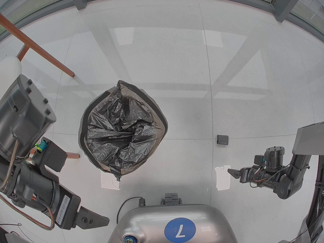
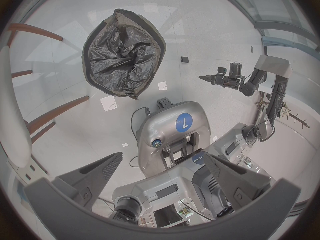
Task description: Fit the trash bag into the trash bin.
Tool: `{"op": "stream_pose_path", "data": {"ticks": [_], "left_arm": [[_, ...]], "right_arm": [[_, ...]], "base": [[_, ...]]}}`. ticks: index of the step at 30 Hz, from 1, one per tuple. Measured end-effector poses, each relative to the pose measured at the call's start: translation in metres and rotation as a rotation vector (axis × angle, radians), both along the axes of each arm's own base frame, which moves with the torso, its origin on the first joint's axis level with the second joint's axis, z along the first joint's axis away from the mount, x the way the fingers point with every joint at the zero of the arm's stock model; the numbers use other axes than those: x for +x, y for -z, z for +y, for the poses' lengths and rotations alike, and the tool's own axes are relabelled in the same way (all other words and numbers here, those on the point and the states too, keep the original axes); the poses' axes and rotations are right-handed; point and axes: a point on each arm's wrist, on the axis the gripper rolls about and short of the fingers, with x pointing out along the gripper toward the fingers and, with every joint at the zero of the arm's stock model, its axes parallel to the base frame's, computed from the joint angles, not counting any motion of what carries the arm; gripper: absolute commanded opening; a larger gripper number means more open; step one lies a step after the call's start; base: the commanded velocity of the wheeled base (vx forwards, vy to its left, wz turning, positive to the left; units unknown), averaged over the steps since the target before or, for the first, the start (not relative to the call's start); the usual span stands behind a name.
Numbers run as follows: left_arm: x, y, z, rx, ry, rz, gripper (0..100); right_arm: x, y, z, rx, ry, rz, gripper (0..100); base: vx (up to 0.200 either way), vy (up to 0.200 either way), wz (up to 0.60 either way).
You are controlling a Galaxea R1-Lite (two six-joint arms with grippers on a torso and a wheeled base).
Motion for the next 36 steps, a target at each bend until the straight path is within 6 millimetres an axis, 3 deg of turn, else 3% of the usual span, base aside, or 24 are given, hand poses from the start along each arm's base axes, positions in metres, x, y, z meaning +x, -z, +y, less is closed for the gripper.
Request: {"op": "stream_pose_path", "data": {"ticks": [7, 17, 26, 36], "left_arm": [[0.000, -0.001, 0.002, 0.010, -0.005, -0.015, 100], [-0.002, 0.009, 0.004, 0.038, -0.002, 0.006, 100], [-0.004, 0.008, 0.006, 0.041, -0.001, 0.005, 100], [-0.008, 0.007, 0.012, 0.034, -0.002, -0.003, 100]], "right_arm": [[0.028, 0.011, -0.004, 0.016, 0.001, -0.037, 100], [0.044, 0.011, -0.009, -0.049, -0.089, -0.119, 100], [0.076, 0.007, -0.007, -0.086, -0.171, -0.233, 100], [0.102, 0.025, -0.006, -0.211, -0.322, -0.310, 100]], "base": [[0.000, 0.000, 0.00], [0.000, 0.000, 0.00], [0.000, 0.000, 0.00], [0.000, 0.000, 0.00]]}}
